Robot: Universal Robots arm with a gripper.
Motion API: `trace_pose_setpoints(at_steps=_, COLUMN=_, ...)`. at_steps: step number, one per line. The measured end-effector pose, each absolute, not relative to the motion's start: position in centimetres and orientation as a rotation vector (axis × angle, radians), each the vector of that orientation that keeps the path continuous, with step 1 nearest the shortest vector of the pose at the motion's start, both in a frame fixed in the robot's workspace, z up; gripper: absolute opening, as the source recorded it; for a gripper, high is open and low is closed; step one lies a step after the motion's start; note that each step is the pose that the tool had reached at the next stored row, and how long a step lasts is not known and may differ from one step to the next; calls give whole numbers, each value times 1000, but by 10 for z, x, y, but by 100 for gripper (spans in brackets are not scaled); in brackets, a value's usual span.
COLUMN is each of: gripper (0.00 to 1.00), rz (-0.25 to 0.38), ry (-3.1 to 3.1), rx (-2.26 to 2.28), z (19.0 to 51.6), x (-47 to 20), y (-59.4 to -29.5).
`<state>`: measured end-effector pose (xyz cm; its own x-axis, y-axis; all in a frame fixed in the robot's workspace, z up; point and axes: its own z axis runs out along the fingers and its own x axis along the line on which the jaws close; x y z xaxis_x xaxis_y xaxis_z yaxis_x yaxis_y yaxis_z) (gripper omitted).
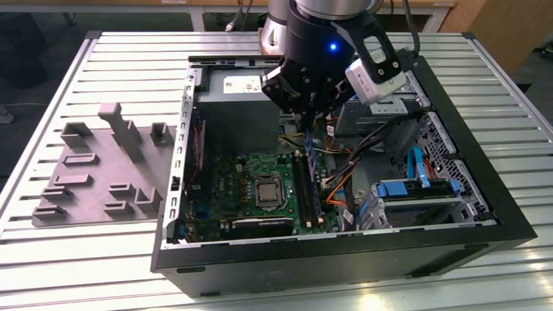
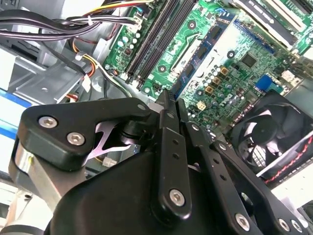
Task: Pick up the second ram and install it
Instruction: 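Insert the second ram into the second slot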
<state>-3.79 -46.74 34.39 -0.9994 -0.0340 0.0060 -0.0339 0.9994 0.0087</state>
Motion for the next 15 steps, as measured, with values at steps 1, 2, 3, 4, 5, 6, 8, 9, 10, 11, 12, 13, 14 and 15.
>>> trace_pose_setpoints(at_steps=1, gripper=14, rz=-14, ry=-3135, rx=52, z=342, x=-38, y=-467)
trace_pose_setpoints(at_steps=2, gripper=14, rz=-14, ry=-3135, rx=51, z=341, x=-38, y=-467)
trace_pose_setpoints(at_steps=3, gripper=14, rz=-14, ry=-3135, rx=51, z=339, x=-38, y=-467)
trace_pose_setpoints(at_steps=4, gripper=14, rz=-14, ry=-3135, rx=51, z=338, x=-38, y=-467)
trace_pose_setpoints(at_steps=5, gripper=14, rz=-14, ry=-3135, rx=51, z=336, x=-38, y=-467)
trace_pose_setpoints(at_steps=6, gripper=14, rz=-14, ry=-3135, rx=51, z=335, x=-38, y=-467)
trace_pose_setpoints(at_steps=8, gripper=14, rz=-13, ry=-3134, rx=51, z=334, x=-38, y=-467)
trace_pose_setpoints(at_steps=9, gripper=14, rz=-13, ry=-3134, rx=51, z=334, x=-38, y=-467)
trace_pose_setpoints(at_steps=10, gripper=14, rz=-13, ry=-3134, rx=51, z=334, x=-38, y=-467)
trace_pose_setpoints(at_steps=11, gripper=14, rz=-13, ry=-3134, rx=51, z=334, x=-38, y=-467)
trace_pose_setpoints(at_steps=12, gripper=14, rz=-13, ry=-3134, rx=51, z=334, x=-38, y=-467)
trace_pose_setpoints(at_steps=13, gripper=14, rz=-13, ry=-3134, rx=51, z=334, x=-38, y=-467)
trace_pose_setpoints(at_steps=14, gripper=14, rz=-13, ry=-3134, rx=51, z=334, x=-38, y=-467)
trace_pose_setpoints(at_steps=15, gripper=14, rz=-13, ry=-3134, rx=51, z=334, x=-38, y=-467)
